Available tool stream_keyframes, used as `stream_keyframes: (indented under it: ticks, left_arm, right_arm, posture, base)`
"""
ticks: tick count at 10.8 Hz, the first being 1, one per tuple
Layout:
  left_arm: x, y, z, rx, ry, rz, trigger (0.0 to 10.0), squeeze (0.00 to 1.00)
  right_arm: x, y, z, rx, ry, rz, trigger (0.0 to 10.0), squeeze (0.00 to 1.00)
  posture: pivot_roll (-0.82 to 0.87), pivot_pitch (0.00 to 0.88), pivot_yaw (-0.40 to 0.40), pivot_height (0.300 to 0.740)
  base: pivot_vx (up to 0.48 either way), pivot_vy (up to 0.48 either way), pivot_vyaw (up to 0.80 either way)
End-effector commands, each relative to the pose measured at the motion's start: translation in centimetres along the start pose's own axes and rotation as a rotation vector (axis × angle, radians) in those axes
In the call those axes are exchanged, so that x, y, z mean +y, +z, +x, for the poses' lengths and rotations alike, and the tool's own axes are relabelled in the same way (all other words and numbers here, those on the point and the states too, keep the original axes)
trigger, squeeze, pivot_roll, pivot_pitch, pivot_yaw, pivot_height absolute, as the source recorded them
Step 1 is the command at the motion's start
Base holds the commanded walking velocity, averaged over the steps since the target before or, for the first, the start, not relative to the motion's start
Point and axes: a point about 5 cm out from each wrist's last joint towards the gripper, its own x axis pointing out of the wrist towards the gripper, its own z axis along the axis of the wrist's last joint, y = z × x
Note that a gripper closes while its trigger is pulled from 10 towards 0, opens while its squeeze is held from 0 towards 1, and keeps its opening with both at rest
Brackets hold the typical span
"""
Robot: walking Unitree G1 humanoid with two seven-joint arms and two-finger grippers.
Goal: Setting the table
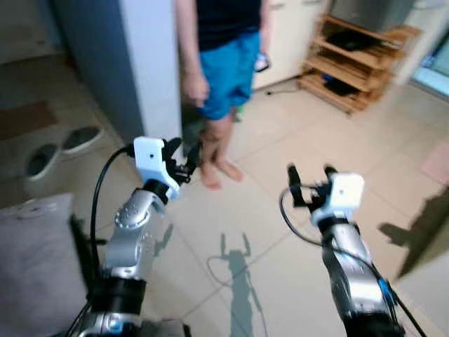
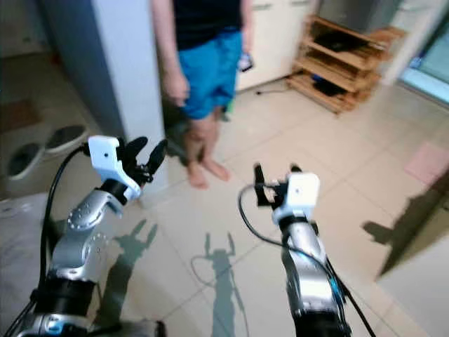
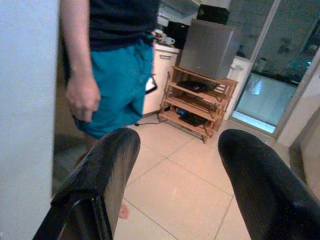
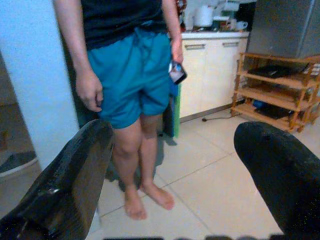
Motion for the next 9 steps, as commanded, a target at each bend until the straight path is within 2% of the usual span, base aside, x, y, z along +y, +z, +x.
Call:
stream_keyframes:
  ticks: [1,2,4,9]
  left_arm:
    - [-1.02,-0.44,0.67,0.029,-0.037,0.005,10.0,0.0]
    - [-0.96,-0.48,0.67,0.032,-0.032,0.003,10.0,0.0]
    - [-0.87,-0.61,0.95,0.038,-0.031,0.013,10.0,0.0]
    - [-1.05,-0.79,1.49,0.045,-0.065,0.028,10.0,0.0]
  right_arm:
    - [-0.63,-0.29,0.05,0.021,-0.018,-0.014,10.0,0.0]
    - [-0.54,-0.25,0.19,0.029,-0.011,-0.03,10.0,0.0]
    - [-0.51,-0.29,0.4,0.031,-0.013,-0.028,10.0,0.0]
    - [-0.33,-0.52,0.4,0.038,-0.015,-0.022,10.0,0.0]
  posture:
    - [0.08,0.0,-0.043,0.74]
    - [0.08,0.0,-0.04,0.74]
    - [0.07,0.0,-0.038,0.74]
    - [0.07,0.0,-0.03,0.74]
  base:
    - [0.0,-0.442,0.0]
    - [0.0,-0.442,0.0]
    - [0.0,-0.426,-0.68]
    - [0.269,-0.394,-0.65]
